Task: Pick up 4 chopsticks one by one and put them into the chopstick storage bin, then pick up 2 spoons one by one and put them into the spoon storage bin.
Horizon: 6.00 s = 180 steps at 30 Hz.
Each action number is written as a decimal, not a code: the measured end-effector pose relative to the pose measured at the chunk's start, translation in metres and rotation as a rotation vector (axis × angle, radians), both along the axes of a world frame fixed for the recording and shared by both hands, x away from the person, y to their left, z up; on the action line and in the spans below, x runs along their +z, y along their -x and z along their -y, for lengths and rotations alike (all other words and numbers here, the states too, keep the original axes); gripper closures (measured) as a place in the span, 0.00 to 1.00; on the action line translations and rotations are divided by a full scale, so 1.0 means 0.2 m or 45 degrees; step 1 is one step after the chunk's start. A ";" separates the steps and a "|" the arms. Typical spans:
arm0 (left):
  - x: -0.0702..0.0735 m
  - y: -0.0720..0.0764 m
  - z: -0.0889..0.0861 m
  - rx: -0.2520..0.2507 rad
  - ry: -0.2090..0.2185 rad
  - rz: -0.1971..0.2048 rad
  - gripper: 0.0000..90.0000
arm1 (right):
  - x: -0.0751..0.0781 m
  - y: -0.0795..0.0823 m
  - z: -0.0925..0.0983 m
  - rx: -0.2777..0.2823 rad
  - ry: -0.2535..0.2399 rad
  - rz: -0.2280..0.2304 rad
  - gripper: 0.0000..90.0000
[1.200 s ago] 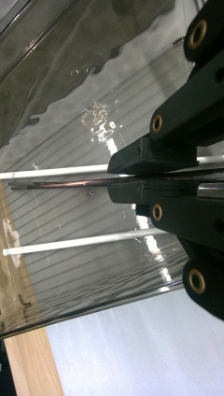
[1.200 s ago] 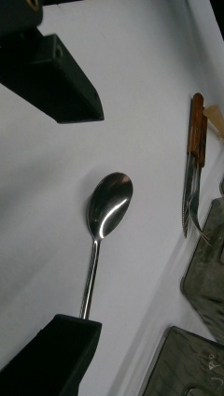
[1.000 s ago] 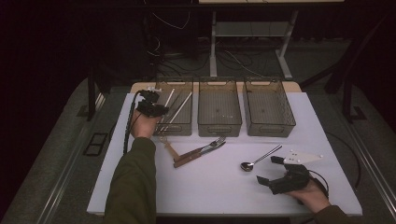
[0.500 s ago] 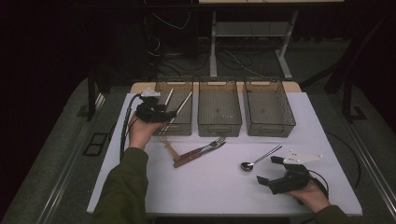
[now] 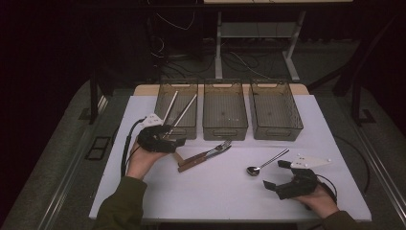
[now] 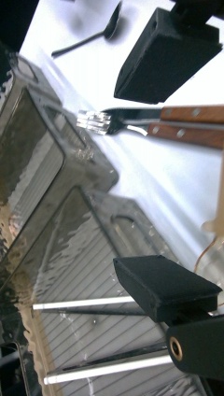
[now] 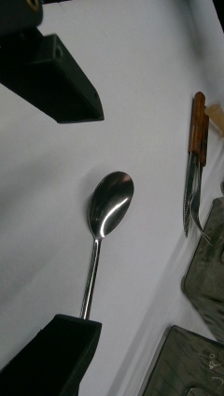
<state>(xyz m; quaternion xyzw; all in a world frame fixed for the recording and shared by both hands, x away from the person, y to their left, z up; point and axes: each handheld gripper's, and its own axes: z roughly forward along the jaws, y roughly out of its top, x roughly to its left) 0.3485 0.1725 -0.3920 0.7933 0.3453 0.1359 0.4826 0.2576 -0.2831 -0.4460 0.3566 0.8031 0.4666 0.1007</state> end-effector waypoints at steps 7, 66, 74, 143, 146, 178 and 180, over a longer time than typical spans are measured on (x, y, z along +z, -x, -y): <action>-0.05 0.13 -0.02 -0.017 0.025 0.027 0.09 | 0.00 0.00 0.00 0.002 -0.005 0.002 0.02; -0.23 0.34 0.06 -0.214 -0.006 -0.044 0.00 | -0.01 -0.37 0.00 -0.104 0.317 -0.099 1.00; -0.23 0.34 0.06 -0.218 -0.013 -0.052 0.00 | -0.02 -0.37 -0.01 -0.107 0.335 -0.108 1.00; -0.24 0.34 0.08 -0.258 -0.016 -0.070 0.00 | 0.02 -0.28 -0.14 0.158 0.159 -0.183 0.59; -0.24 0.34 0.08 -0.259 -0.017 -0.071 0.00 | 0.01 -0.29 -0.15 0.167 0.169 -0.176 0.59; -0.24 0.34 0.08 -0.259 -0.019 -0.070 0.00 | 0.00 -0.23 -0.21 0.372 0.394 -0.041 0.76; -0.24 0.34 0.08 -0.259 -0.020 -0.070 0.00 | 0.00 -0.22 -0.21 0.384 0.412 -0.033 0.78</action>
